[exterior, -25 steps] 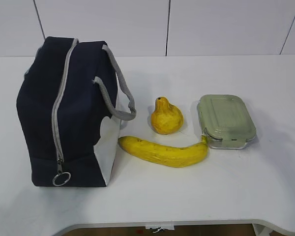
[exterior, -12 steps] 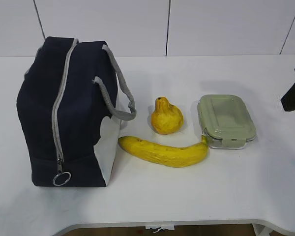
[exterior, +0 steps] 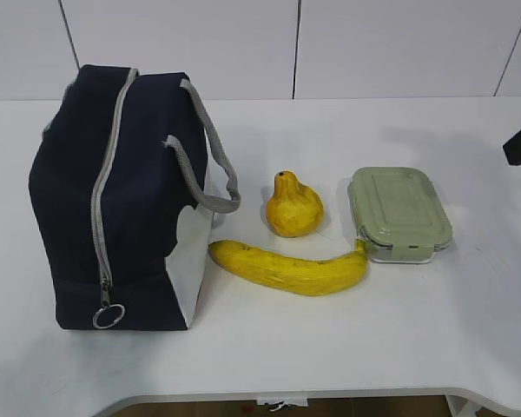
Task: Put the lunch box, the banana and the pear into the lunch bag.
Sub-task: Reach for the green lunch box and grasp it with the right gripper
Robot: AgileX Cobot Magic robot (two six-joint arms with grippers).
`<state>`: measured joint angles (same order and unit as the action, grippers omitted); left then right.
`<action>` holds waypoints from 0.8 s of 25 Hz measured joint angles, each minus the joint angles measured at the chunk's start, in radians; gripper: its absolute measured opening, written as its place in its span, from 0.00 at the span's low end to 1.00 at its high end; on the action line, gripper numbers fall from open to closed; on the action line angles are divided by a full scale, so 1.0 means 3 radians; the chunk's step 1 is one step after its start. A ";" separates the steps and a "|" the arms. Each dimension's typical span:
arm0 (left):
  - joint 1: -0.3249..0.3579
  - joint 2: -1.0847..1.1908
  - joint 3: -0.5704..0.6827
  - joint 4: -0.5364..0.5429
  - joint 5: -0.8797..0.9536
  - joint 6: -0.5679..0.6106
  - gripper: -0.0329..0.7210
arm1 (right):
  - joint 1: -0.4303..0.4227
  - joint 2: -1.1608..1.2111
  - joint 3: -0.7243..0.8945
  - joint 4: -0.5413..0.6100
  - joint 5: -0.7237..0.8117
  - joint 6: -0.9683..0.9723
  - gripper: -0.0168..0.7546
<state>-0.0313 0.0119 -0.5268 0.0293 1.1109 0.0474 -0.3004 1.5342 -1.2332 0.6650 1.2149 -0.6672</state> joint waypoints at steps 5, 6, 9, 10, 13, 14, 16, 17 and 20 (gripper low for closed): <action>0.0000 0.0000 0.0000 0.0000 0.0000 0.0000 0.45 | -0.0210 0.0254 -0.0034 0.0392 0.0000 -0.0241 0.43; 0.0000 0.0000 0.0000 0.0000 0.0000 0.0000 0.45 | -0.0252 0.0311 -0.0034 0.0459 0.0000 -0.0270 0.43; 0.0000 0.0000 0.0000 0.0000 0.0000 0.0000 0.45 | -0.0340 0.0481 -0.0034 0.0566 0.0000 -0.0335 0.43; 0.0000 0.0000 0.0000 0.0000 0.0000 0.0000 0.45 | -0.0364 0.0546 -0.0034 0.0581 0.0000 -0.0357 0.43; 0.0000 0.0000 0.0000 0.0000 0.0000 0.0000 0.45 | -0.0379 0.0752 -0.0036 0.0599 -0.0006 -0.0371 0.43; 0.0000 0.0000 0.0000 0.0000 0.0000 0.0000 0.45 | -0.0379 0.0827 -0.0036 0.0599 -0.0014 -0.0371 0.43; 0.0000 0.0000 0.0000 0.0000 0.0000 0.0000 0.45 | -0.0379 0.0946 -0.0036 0.0599 -0.0027 -0.0372 0.43; 0.0000 0.0000 0.0000 0.0000 0.0000 0.0000 0.45 | -0.0379 0.0985 -0.0036 0.0599 -0.0034 -0.0372 0.43; 0.0000 0.0000 0.0000 0.0000 0.0000 0.0000 0.45 | -0.0379 0.1028 -0.0036 0.0599 -0.0041 -0.0372 0.43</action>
<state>-0.0313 0.0119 -0.5268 0.0293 1.1109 0.0474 -0.4141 1.8427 -1.2442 0.8447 1.2027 -0.7789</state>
